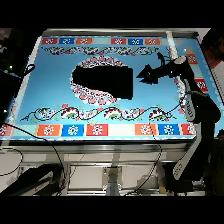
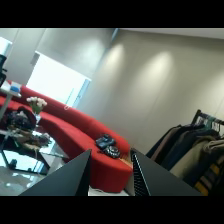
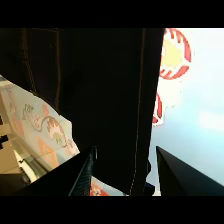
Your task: Fold the clothes and pants, and hang the long-sleeved shirts on hangers.
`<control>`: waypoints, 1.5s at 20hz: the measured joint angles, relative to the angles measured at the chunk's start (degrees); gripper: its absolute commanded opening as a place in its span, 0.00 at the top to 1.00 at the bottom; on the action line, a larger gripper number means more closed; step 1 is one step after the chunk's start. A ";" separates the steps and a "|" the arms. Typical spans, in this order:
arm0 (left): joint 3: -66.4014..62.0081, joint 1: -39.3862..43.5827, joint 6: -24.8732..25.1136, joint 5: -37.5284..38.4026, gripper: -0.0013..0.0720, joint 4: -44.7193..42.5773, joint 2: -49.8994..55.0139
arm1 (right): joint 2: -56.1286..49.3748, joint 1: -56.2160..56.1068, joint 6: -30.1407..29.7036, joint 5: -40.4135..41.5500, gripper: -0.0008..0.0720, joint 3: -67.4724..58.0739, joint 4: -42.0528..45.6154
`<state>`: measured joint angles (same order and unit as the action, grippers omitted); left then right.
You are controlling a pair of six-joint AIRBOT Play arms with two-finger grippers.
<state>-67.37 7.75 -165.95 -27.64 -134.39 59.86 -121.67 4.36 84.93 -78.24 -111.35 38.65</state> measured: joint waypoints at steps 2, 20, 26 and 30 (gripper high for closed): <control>0.00 0.63 0.00 0.55 0.58 -0.17 -0.24 | -1.97 -0.61 1.09 -0.24 0.20 0.00 -2.56; 0.00 1.86 -0.02 1.14 0.58 -0.39 -0.57 | -5.92 -9.11 8.04 3.54 0.96 -0.02 -2.08; 0.00 1.86 -0.02 1.55 0.58 -0.39 -0.57 | -2.93 -8.20 8.26 4.26 0.97 -0.15 3.89; 0.02 2.29 -0.07 10.25 0.58 -1.97 -0.57 | 2.84 -6.60 8.87 2.69 0.97 -0.15 15.58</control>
<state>-67.35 10.04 -166.01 -17.39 -136.35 59.29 -118.83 -2.24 93.80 -75.55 -111.50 54.24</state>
